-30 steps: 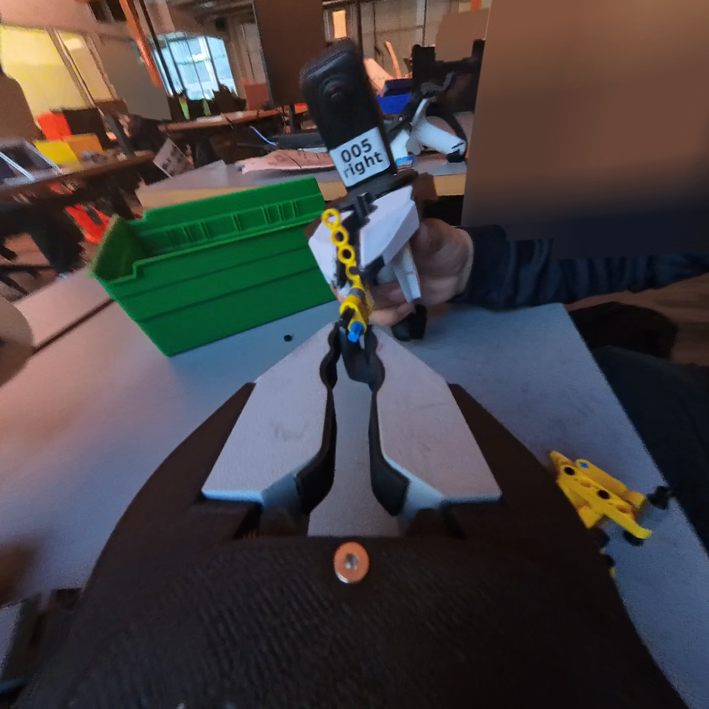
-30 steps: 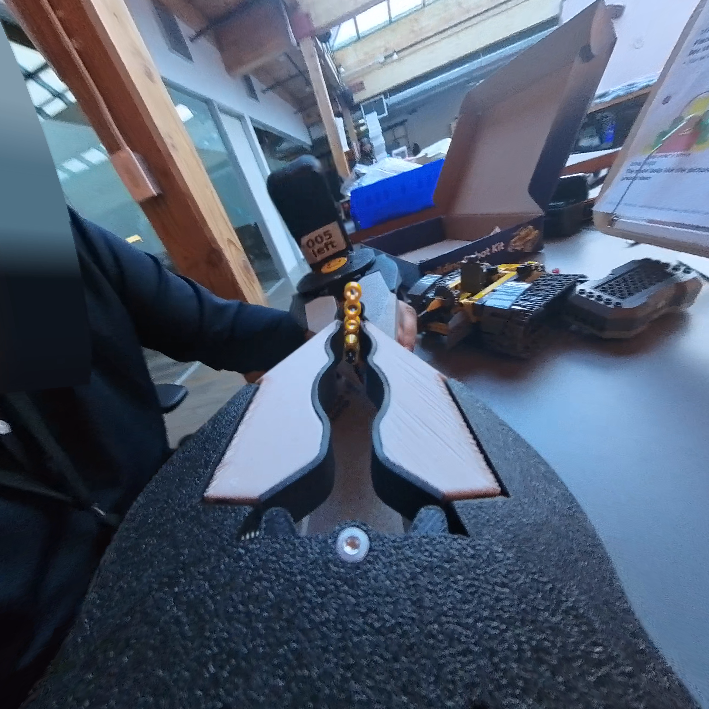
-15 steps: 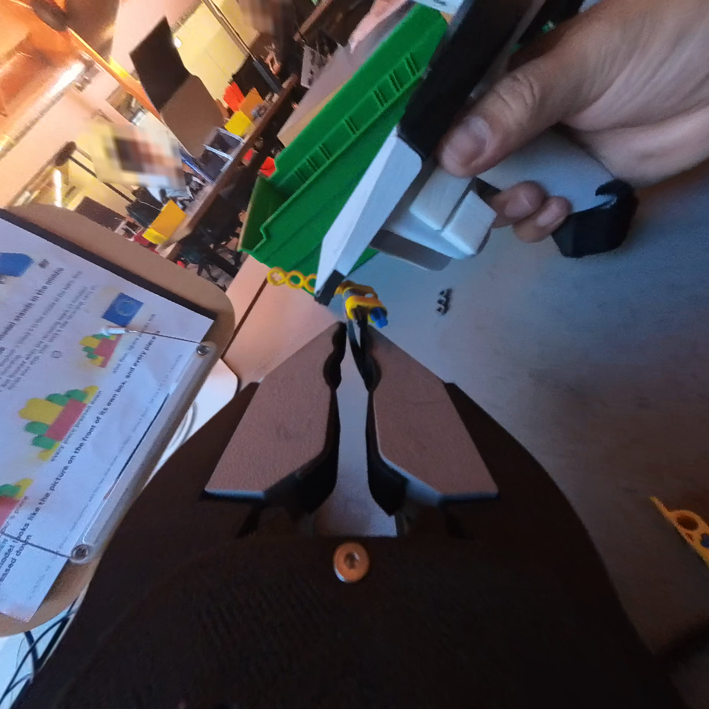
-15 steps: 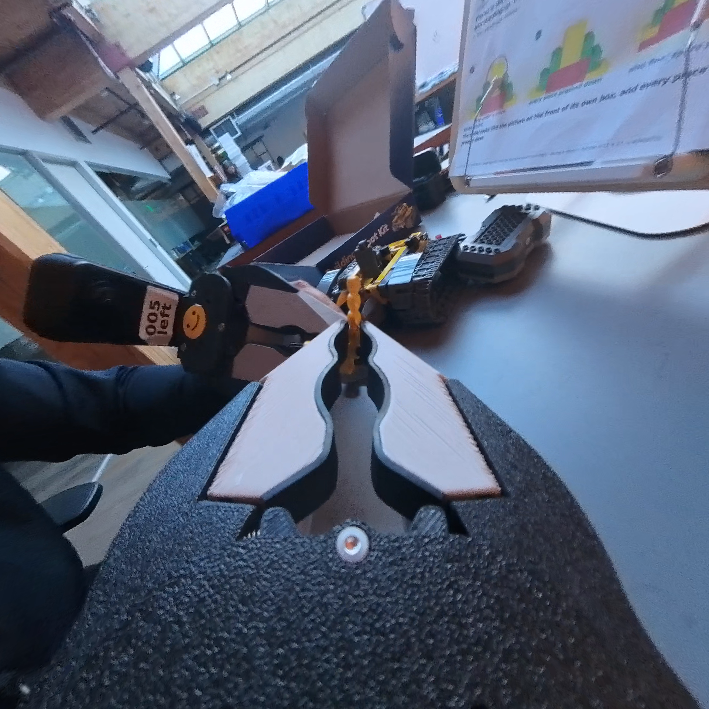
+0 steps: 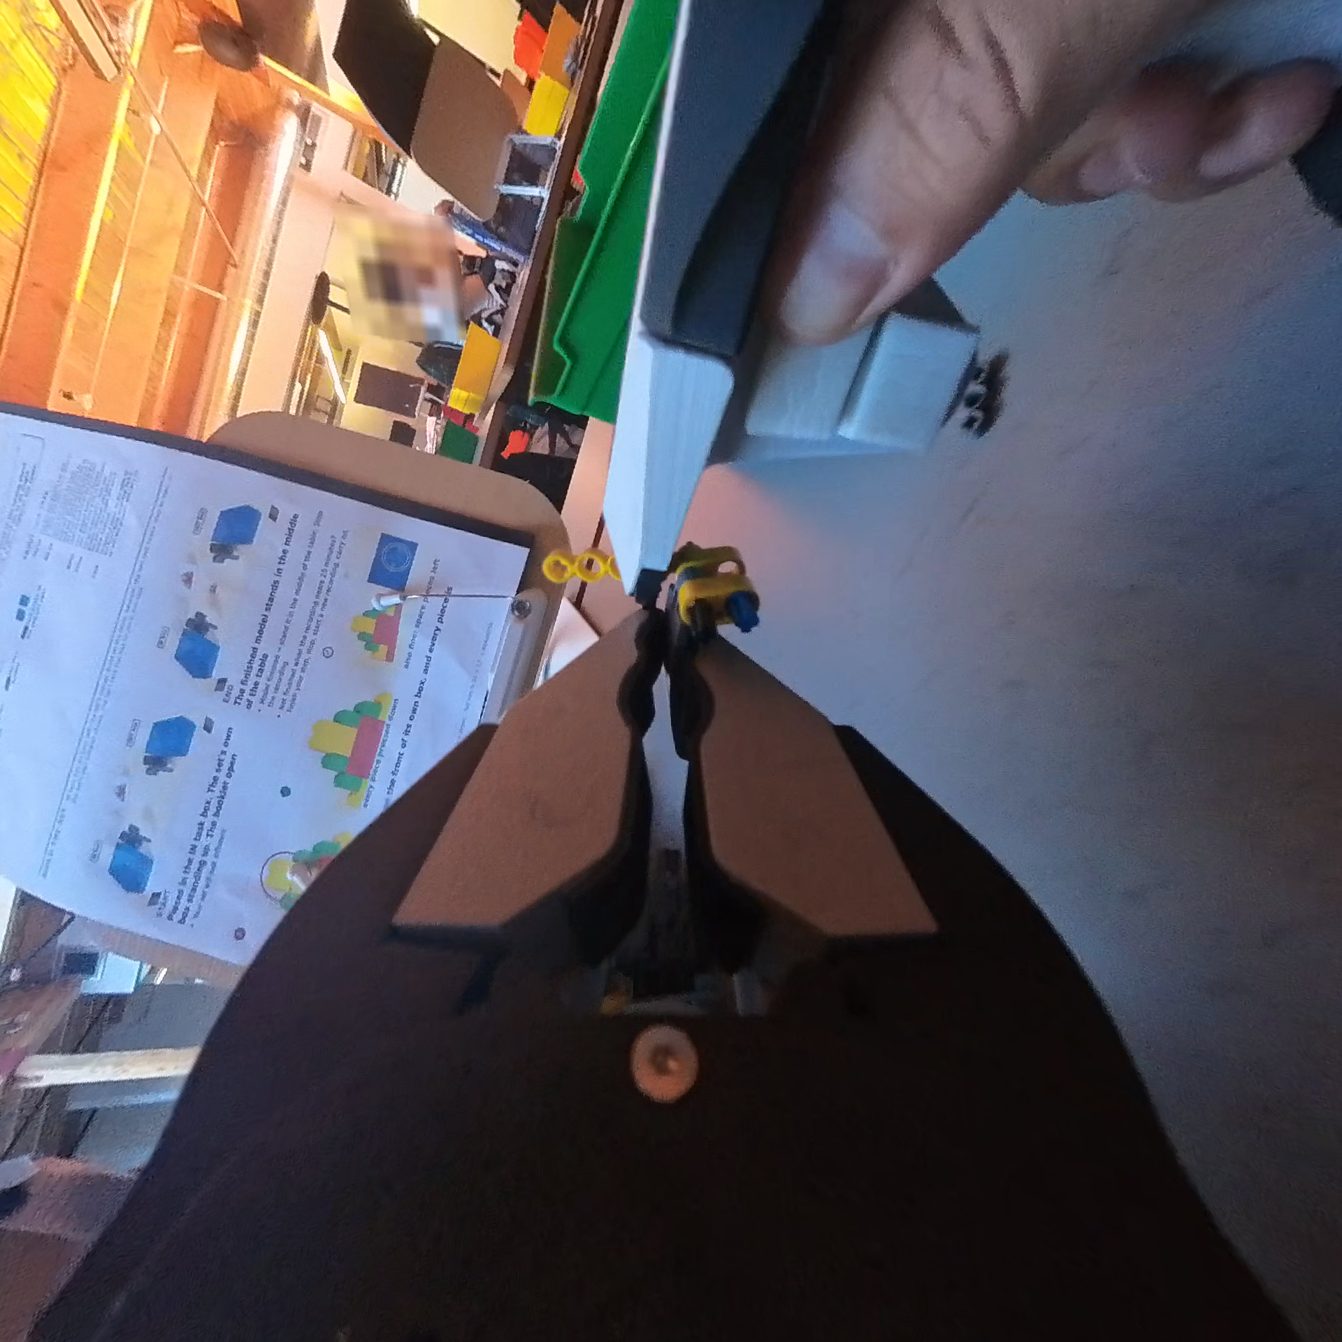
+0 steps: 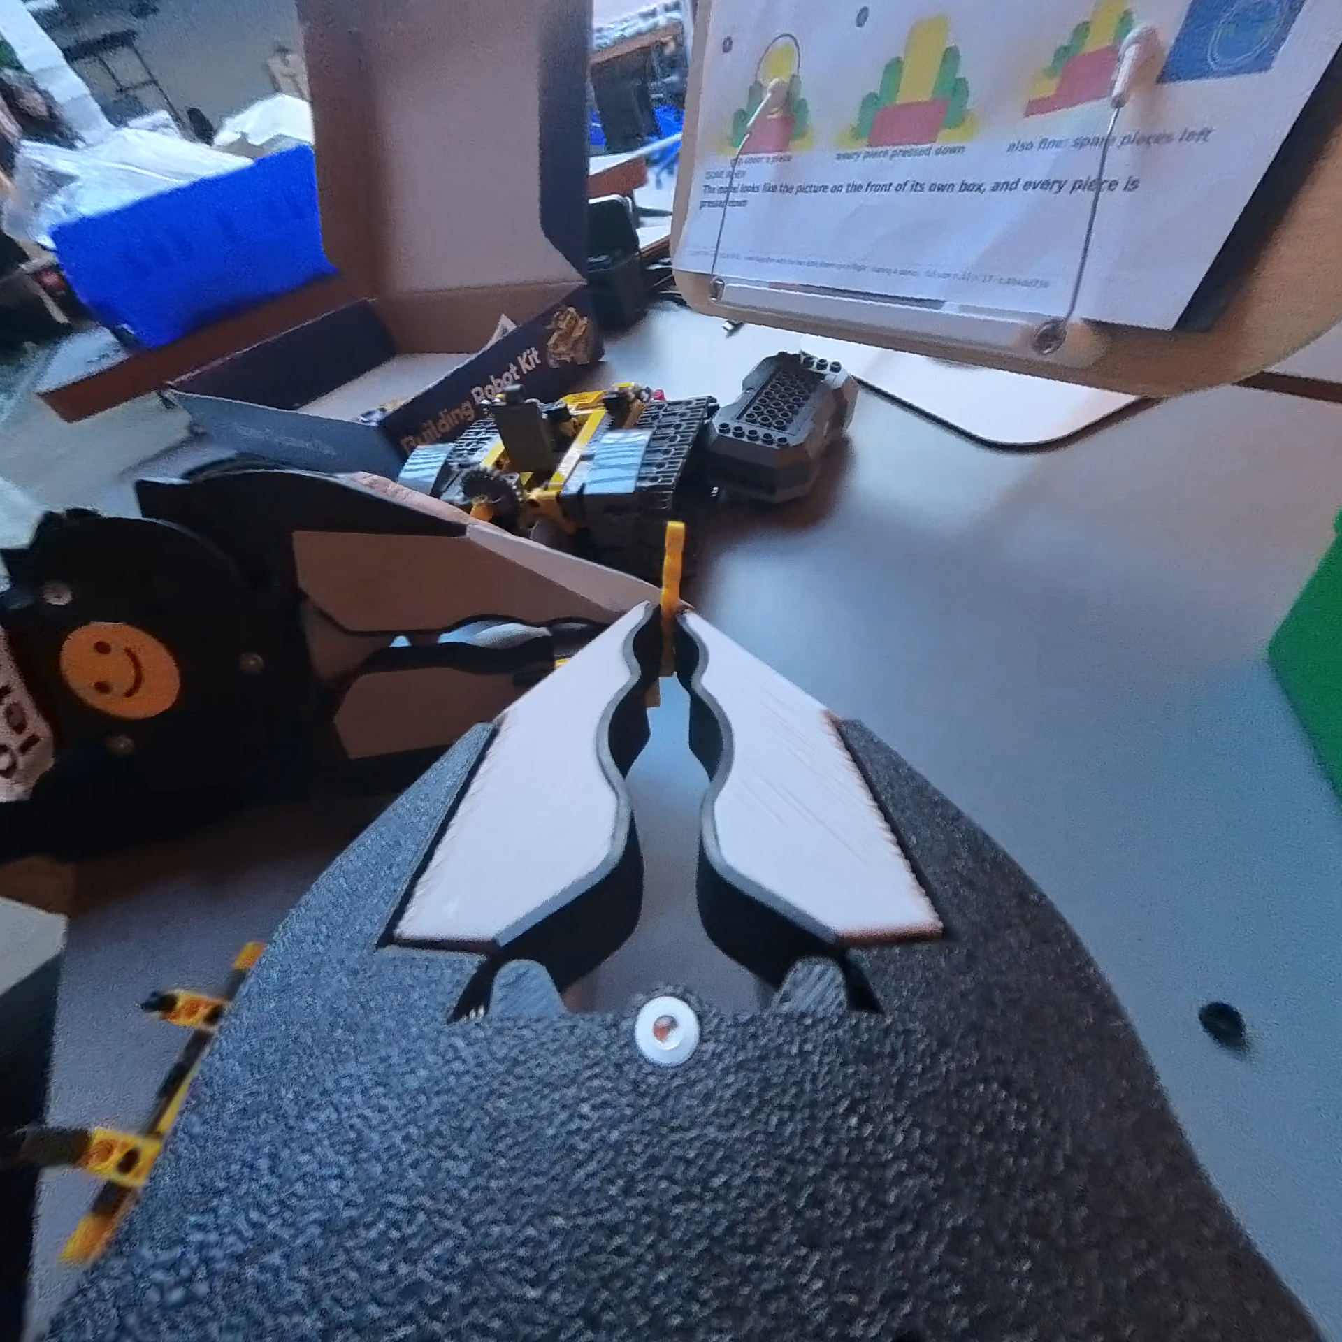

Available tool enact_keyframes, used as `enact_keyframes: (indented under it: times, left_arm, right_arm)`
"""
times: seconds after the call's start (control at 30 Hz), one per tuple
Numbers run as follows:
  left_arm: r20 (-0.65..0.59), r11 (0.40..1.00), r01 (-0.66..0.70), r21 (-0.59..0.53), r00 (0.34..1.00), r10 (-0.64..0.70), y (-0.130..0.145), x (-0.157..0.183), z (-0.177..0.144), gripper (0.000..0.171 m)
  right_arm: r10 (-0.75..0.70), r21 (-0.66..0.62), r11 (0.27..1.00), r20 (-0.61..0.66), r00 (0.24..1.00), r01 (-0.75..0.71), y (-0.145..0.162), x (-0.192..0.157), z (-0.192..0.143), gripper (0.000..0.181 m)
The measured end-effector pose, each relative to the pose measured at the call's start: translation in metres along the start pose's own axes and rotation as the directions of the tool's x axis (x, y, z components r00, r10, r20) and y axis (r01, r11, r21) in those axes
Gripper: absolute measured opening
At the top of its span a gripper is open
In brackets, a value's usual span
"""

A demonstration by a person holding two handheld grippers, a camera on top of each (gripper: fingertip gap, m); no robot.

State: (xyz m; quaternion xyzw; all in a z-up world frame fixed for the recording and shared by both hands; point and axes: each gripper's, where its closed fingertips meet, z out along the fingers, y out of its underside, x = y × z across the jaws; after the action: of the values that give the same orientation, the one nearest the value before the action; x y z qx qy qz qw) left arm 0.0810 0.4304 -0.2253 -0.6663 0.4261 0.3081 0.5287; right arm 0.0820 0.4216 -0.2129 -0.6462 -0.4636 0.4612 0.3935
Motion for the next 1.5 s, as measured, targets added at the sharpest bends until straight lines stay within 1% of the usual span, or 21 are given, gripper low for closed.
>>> enact_keyframes:
  times: [0.07,0.1,0.23,0.3,0.33,0.4,0.43,0.67,0.9,1.23,1.4,1.5]
  left_arm:
    - [0.011,1.0,0.009,-0.015,1.0,-0.009,0.004,-0.004,0.0,0.0]
    - [0.017,1.0,0.019,-0.015,1.0,-0.019,0.006,-0.006,-0.001,0.0]
    - [0.028,0.999,0.038,0.007,0.999,-0.038,0.008,-0.014,-0.008,0.0]
    - [0.007,0.997,0.063,0.044,0.998,-0.064,0.004,-0.015,-0.013,0.0]
    - [0.0,0.997,0.049,0.054,0.999,-0.049,0.003,-0.014,-0.014,0.0]
    - [-0.033,0.994,0.076,0.077,0.997,-0.073,0.002,-0.012,-0.017,0.0]
    - [-0.034,0.995,0.067,0.079,0.997,-0.065,0.001,-0.012,-0.018,0.0]
    - [-0.062,0.995,0.069,0.076,0.996,-0.064,0.005,-0.01,-0.018,0.001]
    - [-0.04,0.997,0.052,0.055,0.998,-0.05,0.007,-0.011,-0.016,0.001]
    - [-0.015,0.997,0.059,0.043,0.998,-0.059,0.01,-0.015,-0.015,0.001]
    - [0.004,0.996,0.084,0.032,0.996,-0.084,0.013,-0.019,-0.015,0.0]
    - [0.005,0.999,0.05,0.014,0.999,-0.05,0.015,-0.017,-0.013,0.001]
  right_arm:
    - [-0.03,-0.005,1.0,-0.02,0.999,0.03,-0.002,0.001,0.005,0.0]
    - [-0.014,0.003,1.0,-0.007,1.0,0.014,-0.004,0.0,0.007,0.0]
    - [0.087,0.039,0.995,0.104,0.991,-0.091,-0.012,-0.006,0.012,0.0]
    - [0.147,0.045,0.987,0.176,0.973,-0.157,-0.015,-0.01,0.011,0.0]
    - [0.159,0.044,0.984,0.19,0.969,-0.17,-0.015,-0.01,0.01,0.0]
    - [0.154,0.04,0.986,0.186,0.97,-0.164,-0.014,-0.008,0.01,0.0]
    - [0.141,0.04,0.988,0.18,0.974,-0.15,-0.015,-0.007,0.01,0.0]
    - [0.059,0.019,0.998,0.128,0.99,-0.062,-0.011,-0.005,0.014,0.0]
    - [0.05,0.025,0.998,0.087,0.995,-0.052,-0.011,-0.001,0.018,0.0]
    - [0.117,0.04,0.992,0.095,0.989,-0.121,-0.013,0.005,0.023,0.0]
    - [0.107,0.039,0.993,0.079,0.991,-0.11,-0.015,0.006,0.027,0.0]
    - [0.13,0.034,0.99,0.086,0.988,-0.133,-0.013,0.008,0.029,0.0]
